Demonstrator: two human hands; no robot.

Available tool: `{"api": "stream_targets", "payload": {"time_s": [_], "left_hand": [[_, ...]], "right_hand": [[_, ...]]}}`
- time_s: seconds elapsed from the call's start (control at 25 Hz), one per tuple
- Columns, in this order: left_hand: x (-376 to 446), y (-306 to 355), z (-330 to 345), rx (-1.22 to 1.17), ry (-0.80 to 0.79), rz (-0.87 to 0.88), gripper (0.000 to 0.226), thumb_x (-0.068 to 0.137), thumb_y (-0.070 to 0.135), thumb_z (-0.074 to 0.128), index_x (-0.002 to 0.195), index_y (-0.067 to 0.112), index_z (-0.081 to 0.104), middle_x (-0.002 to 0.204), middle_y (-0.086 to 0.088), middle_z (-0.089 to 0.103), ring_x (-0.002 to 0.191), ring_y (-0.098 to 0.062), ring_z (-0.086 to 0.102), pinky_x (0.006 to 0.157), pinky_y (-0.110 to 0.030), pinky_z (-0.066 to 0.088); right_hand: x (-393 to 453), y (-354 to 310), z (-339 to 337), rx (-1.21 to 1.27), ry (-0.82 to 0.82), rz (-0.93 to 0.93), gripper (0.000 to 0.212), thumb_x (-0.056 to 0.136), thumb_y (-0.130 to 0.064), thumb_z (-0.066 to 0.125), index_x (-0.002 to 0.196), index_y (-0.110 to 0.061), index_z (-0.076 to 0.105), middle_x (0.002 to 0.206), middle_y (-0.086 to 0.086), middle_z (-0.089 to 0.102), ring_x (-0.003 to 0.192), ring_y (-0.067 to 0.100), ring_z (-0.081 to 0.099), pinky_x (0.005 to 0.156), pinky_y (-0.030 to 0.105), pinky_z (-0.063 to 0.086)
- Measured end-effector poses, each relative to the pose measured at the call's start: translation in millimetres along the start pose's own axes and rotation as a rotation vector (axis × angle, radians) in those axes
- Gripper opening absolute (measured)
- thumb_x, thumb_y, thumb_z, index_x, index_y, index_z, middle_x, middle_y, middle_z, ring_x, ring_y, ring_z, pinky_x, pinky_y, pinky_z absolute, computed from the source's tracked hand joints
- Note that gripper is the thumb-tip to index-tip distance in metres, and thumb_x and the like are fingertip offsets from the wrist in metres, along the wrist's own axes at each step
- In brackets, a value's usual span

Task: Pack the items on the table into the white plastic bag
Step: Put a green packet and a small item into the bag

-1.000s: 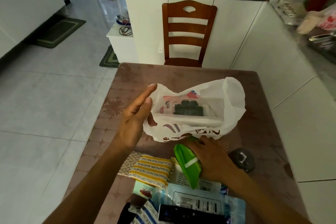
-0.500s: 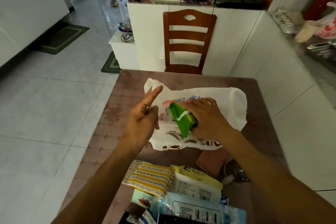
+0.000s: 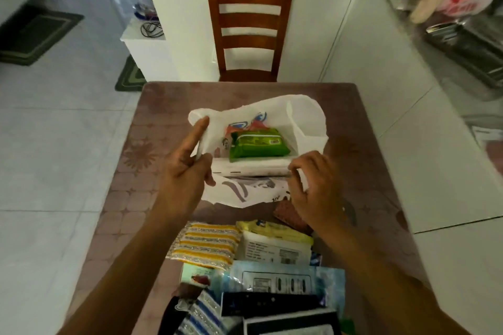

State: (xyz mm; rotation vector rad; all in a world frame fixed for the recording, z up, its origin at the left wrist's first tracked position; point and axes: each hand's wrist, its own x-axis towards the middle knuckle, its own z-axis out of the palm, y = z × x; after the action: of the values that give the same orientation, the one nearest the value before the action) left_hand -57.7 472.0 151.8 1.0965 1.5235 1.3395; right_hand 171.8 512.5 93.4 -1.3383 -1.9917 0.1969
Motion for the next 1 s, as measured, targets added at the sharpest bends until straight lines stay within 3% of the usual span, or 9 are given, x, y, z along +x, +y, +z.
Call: {"api": "stream_targets", "payload": {"time_s": [0.08, 0.2, 0.28, 0.36, 0.52, 0.68, 0.76, 0.92, 1.0], "left_hand": [[-1.0, 3.2, 7.2, -0.042, 0.006, -0.03, 0.065, 0.095, -0.009, 0.046, 0.14, 0.039, 0.042, 0.13, -0.012, 0.06, 0.067, -0.016, 0.053, 0.058, -0.022, 0.056], [-3.6, 5.1, 15.5, -0.072, 0.027, -0.047, 0.065, 0.094, -0.012, 0.045, 0.144, 0.03, 0.041, 0.139, -0.014, 0.055, 0.065, -0.01, 0.056, 0.056, -0.02, 0.056], [-4.7, 2.8, 17.7, -0.068, 0.04, -0.071, 0.066, 0.092, -0.013, 0.045, 0.144, 0.028, 0.043, 0.139, -0.013, 0.055, 0.065, -0.012, 0.055, 0.055, -0.019, 0.055], [-6.5, 0.3, 15.3, -0.056, 0.039, -0.098, 0.066, 0.092, -0.014, 0.046, 0.144, 0.026, 0.044, 0.139, -0.014, 0.055, 0.066, -0.014, 0.054, 0.055, -0.018, 0.055], [-2.5, 9.1, 0.1, -0.058, 0.055, -0.104, 0.064, 0.089, -0.014, 0.045, 0.137, 0.029, 0.052, 0.14, -0.012, 0.054, 0.069, -0.014, 0.058, 0.055, -0.022, 0.056], [6.7, 12.4, -14.8, -0.128, 0.106, -0.114, 0.062, 0.09, -0.013, 0.043, 0.134, 0.029, 0.054, 0.109, 0.017, 0.071, 0.057, -0.012, 0.057, 0.053, -0.026, 0.056], [4.5, 15.8, -14.2, -0.137, 0.088, -0.103, 0.062, 0.09, -0.013, 0.043, 0.128, 0.034, 0.057, 0.109, 0.017, 0.071, 0.055, -0.012, 0.058, 0.054, -0.028, 0.056], [1.1, 22.9, -14.0, -0.078, 0.027, -0.095, 0.064, 0.092, -0.009, 0.044, 0.121, 0.047, 0.056, 0.136, -0.014, 0.057, 0.063, -0.021, 0.056, 0.058, -0.026, 0.056], [4.4, 24.7, -17.8, -0.062, 0.018, -0.1, 0.064, 0.093, -0.008, 0.044, 0.119, 0.05, 0.055, 0.138, -0.019, 0.054, 0.066, -0.025, 0.053, 0.058, -0.023, 0.056]], "right_hand": [[-32.0, 13.1, -14.1, -0.114, -0.045, 0.141, 0.019, 0.083, -0.024, 0.054, 0.099, -0.016, 0.058, 0.103, 0.006, 0.061, 0.097, 0.028, 0.053, 0.08, 0.042, 0.044], [-63.2, 51.5, -13.2, -0.392, -0.414, 0.469, 0.067, 0.082, -0.045, 0.061, 0.138, -0.024, 0.033, 0.151, 0.012, 0.03, 0.137, 0.036, 0.029, 0.104, 0.056, 0.032], [-75.7, 70.3, -8.7, -0.343, -0.606, 0.619, 0.083, 0.08, -0.053, 0.062, 0.144, -0.028, 0.015, 0.156, 0.01, 0.018, 0.136, 0.039, 0.031, 0.103, 0.057, 0.037], [-78.9, 74.8, -6.4, -0.226, -0.587, 0.654, 0.076, 0.078, -0.048, 0.065, 0.137, -0.029, 0.022, 0.148, 0.012, 0.032, 0.118, 0.036, 0.048, 0.087, 0.051, 0.051], [-56.7, 33.6, -40.4, -0.056, -0.245, 0.521, 0.062, 0.075, -0.046, 0.07, 0.127, -0.028, 0.04, 0.12, 0.005, 0.057, 0.091, 0.023, 0.062, 0.068, 0.042, 0.058], [-13.6, -34.7, -69.6, 0.424, 0.004, 0.36, 0.055, 0.076, -0.045, 0.066, 0.125, -0.03, 0.046, 0.107, -0.008, 0.063, 0.087, 0.009, 0.066, 0.063, 0.027, 0.058], [17.4, -48.6, -47.4, 0.634, 0.0, 0.388, 0.053, 0.077, -0.042, 0.069, 0.123, -0.031, 0.045, 0.114, -0.006, 0.06, 0.098, 0.013, 0.066, 0.071, 0.034, 0.06], [76.7, -46.8, 49.2, 0.513, -0.226, 0.52, 0.057, 0.077, -0.04, 0.074, 0.125, -0.027, 0.045, 0.127, -0.001, 0.055, 0.115, 0.019, 0.054, 0.099, 0.035, 0.047], [92.0, -45.6, 87.2, 0.535, -0.332, 0.621, 0.06, 0.078, -0.04, 0.074, 0.129, -0.024, 0.045, 0.132, 0.002, 0.052, 0.12, 0.024, 0.051, 0.1, 0.032, 0.042]]}}
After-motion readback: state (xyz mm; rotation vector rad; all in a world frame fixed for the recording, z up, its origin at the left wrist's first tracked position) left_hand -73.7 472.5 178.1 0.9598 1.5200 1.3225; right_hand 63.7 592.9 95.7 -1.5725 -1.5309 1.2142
